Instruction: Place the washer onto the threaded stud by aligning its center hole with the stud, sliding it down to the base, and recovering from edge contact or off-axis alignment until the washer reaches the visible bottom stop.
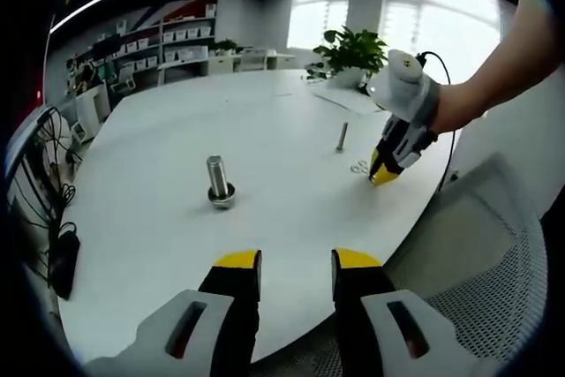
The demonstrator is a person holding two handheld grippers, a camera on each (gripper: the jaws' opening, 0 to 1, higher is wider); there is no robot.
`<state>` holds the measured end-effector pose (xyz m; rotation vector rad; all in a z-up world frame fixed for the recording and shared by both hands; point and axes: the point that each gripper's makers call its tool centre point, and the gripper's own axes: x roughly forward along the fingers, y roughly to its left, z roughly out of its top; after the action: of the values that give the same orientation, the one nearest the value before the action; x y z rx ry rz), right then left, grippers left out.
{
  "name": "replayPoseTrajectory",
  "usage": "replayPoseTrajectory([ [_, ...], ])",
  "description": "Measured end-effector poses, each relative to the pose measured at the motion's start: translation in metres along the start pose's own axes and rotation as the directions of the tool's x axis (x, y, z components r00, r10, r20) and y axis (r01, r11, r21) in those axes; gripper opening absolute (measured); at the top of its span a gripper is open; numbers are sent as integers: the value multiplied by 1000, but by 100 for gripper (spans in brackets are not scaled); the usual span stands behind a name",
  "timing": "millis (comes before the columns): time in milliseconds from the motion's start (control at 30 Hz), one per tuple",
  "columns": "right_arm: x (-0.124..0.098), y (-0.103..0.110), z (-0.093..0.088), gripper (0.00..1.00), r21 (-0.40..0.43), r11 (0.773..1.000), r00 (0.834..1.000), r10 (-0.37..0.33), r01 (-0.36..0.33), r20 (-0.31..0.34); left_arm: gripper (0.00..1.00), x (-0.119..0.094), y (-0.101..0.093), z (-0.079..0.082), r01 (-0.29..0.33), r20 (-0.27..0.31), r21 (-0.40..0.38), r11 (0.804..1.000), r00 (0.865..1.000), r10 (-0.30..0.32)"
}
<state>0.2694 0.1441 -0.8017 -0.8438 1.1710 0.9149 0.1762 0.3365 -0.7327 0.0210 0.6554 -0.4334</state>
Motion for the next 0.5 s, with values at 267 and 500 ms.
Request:
replayPoseTrajectory([
  [267,-1,1,-4,14,27,999,1000,30,-30,-3,30,0,1,0,-3,0,-5,1000,1000,3],
  [500,-9,-4,0,14,11,999,999,36,-36,26,30,0,1,0,-7,1,-6,1000,1000,7],
])
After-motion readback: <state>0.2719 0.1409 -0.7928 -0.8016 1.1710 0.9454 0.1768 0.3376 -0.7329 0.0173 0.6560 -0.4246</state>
